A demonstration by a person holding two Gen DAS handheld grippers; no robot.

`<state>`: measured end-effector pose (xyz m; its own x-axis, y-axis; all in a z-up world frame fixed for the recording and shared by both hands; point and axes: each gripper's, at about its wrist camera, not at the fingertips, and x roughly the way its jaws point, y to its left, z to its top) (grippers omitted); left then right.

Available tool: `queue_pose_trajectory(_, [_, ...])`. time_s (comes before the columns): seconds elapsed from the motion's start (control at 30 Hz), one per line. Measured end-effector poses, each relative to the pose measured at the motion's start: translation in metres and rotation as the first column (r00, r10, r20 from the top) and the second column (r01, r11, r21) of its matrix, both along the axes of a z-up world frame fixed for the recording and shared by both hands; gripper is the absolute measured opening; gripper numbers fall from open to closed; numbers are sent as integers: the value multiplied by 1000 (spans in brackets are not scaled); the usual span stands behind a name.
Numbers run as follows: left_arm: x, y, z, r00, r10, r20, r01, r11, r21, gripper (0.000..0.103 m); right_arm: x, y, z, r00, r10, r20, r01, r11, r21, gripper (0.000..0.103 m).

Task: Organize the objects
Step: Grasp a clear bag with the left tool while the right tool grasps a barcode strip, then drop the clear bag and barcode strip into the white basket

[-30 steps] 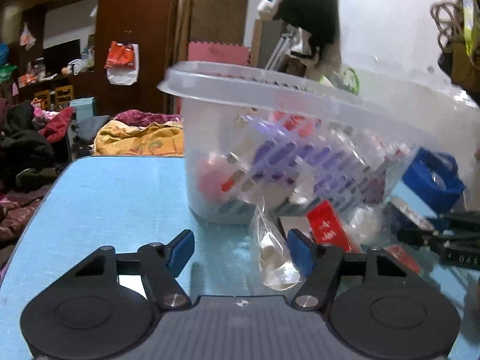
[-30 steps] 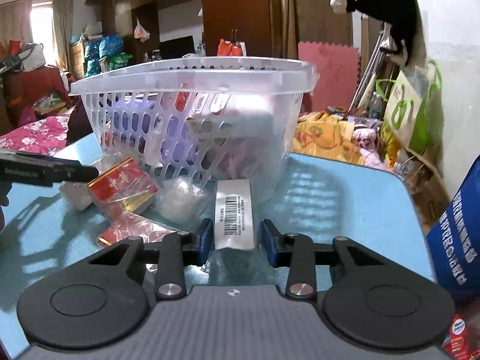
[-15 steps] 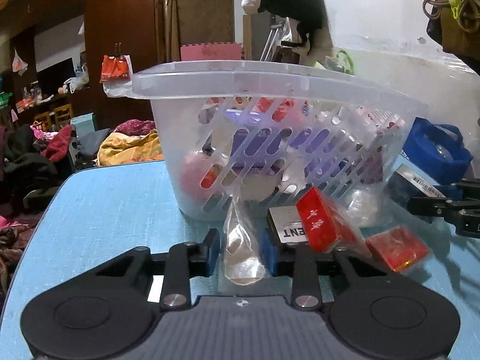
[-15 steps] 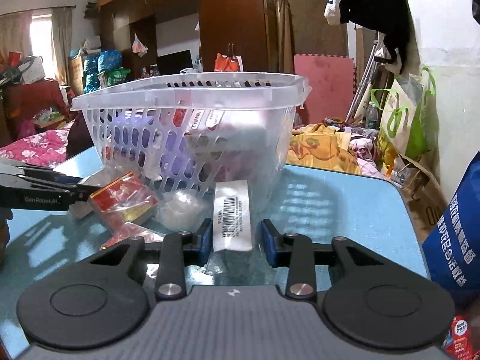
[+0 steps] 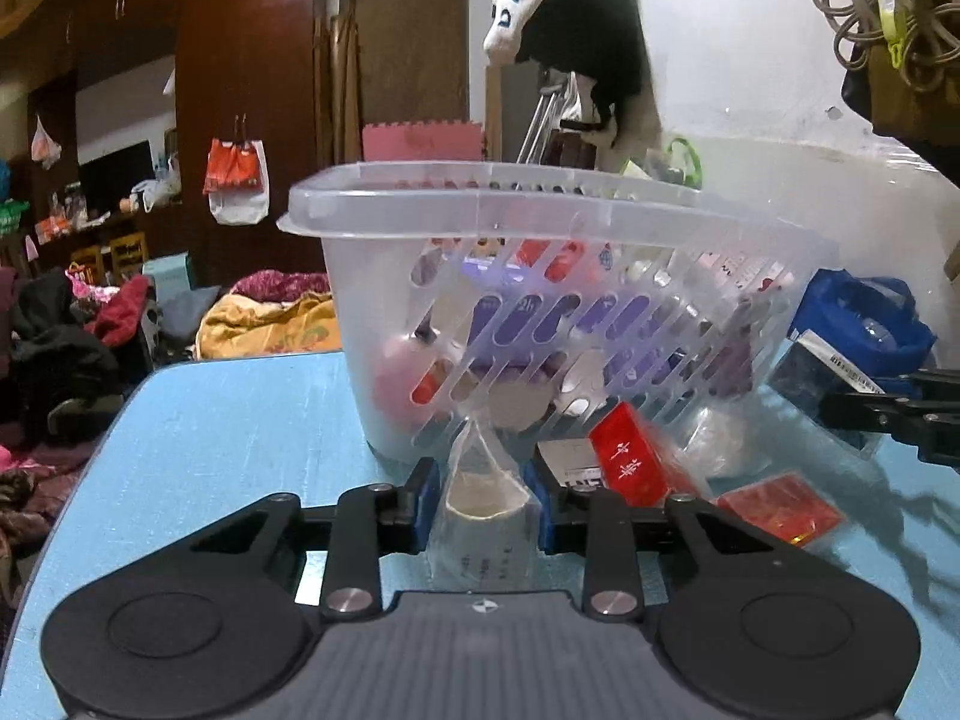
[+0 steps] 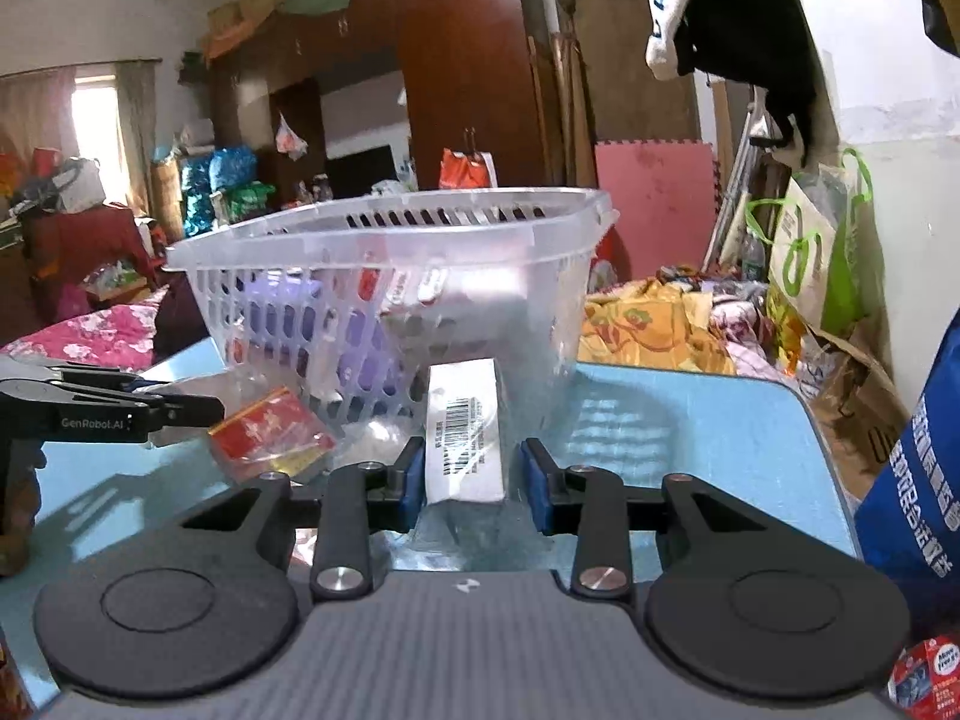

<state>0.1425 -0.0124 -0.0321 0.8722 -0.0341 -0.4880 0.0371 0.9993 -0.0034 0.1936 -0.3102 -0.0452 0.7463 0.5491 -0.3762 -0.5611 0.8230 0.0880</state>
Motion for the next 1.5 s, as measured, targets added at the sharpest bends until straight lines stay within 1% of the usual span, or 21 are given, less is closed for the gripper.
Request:
queue_pose_trajectory(0.1, [1,2,1,1000,-2,-2,2,1000,-14,35,-3,3,1,1000,-6,25,6,1000,-12,37])
queue_pose_trajectory(0.2, [-3,2,2,1000,-7,17,8,1000,-9,35,-1,3,1,1000,-2,19,3,1000,-10,37])
queue_pose_trajectory(0.4, [-8,3,4,999,-26,44,26,1000,-7,35,-6,-6,1,1000,25,14,-26,999,44,37])
queue_pose_trajectory(0.47, [-14,7,7,997,-42,64,44,999,-32,35,-14,-21,2,999,53,10,-54,991,124,37])
queue_pose_trajectory(0.57, [-28,13,12,993,-75,93,84,992,-97,35,-34,-39,4,997,58,46,-66,979,195,37])
queue_pose_trajectory(0.7, [-54,20,23,985,-89,148,115,977,-177,35,-52,-42,20,992,83,92,-101,971,215,37])
queue_pose_trajectory(0.77, [-66,21,37,976,-96,197,136,970,-200,35,-55,-38,33,988,99,116,-123,967,223,37])
queue_pose_trajectory(0.87, [-72,18,65,964,-74,254,131,968,-215,35,-59,-28,55,979,127,160,-162,961,224,37])
queue_pose_trajectory(0.97, [-56,7,100,955,-92,282,150,969,-194,35,-53,-4,77,970,112,214,-145,979,146,37])
queue_pose_trajectory(1.03, [-31,-1,121,958,-56,283,108,979,-173,35,-37,14,92,971,111,214,-137,984,113,37])
queue_pose_trajectory(1.1, [3,-5,131,972,-19,236,64,981,-184,35,-18,32,102,973,84,217,-103,992,78,37])
queue_pose_trajectory(1.17, [33,-6,131,984,25,177,8,983,-185,35,3,50,109,975,51,215,-62,997,48,37])
queue_pose_trajectory(1.23, [59,-4,125,989,46,142,-16,978,-207,38,19,61,111,977,76,198,-87,995,49,39])
queue_pose_trajectory(1.27, [69,-3,122,991,37,132,-8,978,-209,44,25,65,110,978,76,194,-86,995,43,45])
queue_pose_trajectory(1.3, [76,-3,120,993,21,117,3,979,-202,62,33,71,109,979,67,193,-75,997,35,63])
queue_pose_trajectory(1.33, [86,-4,116,995,20,97,0,980,-197,70,37,73,106,979,48,199,-55,998,29,73])
queue_pose_trajectory(1.37, [89,-3,114,995,39,95,-20,980,-198,70,40,76,104,980,19,200,-23,1000,20,85])
queue_pose_trajectory(1.4, [86,0,112,995,45,94,-26,980,-196,70,42,76,102,981,-1,195,-2,1000,12,85])
queue_pose_trajectory(1.43, [82,1,111,995,22,96,-3,981,-194,70,43,74,98,984,0,178,-3,1000,17,85])
queue_pose_trajectory(1.47, [72,2,111,994,-5,111,27,980,-199,70,37,68,96,986,17,166,-24,999,36,85])
queue_pose_trajectory(1.5, [60,2,111,990,-19,137,46,978,-202,70,31,59,93,987,42,156,-52,997,61,90])
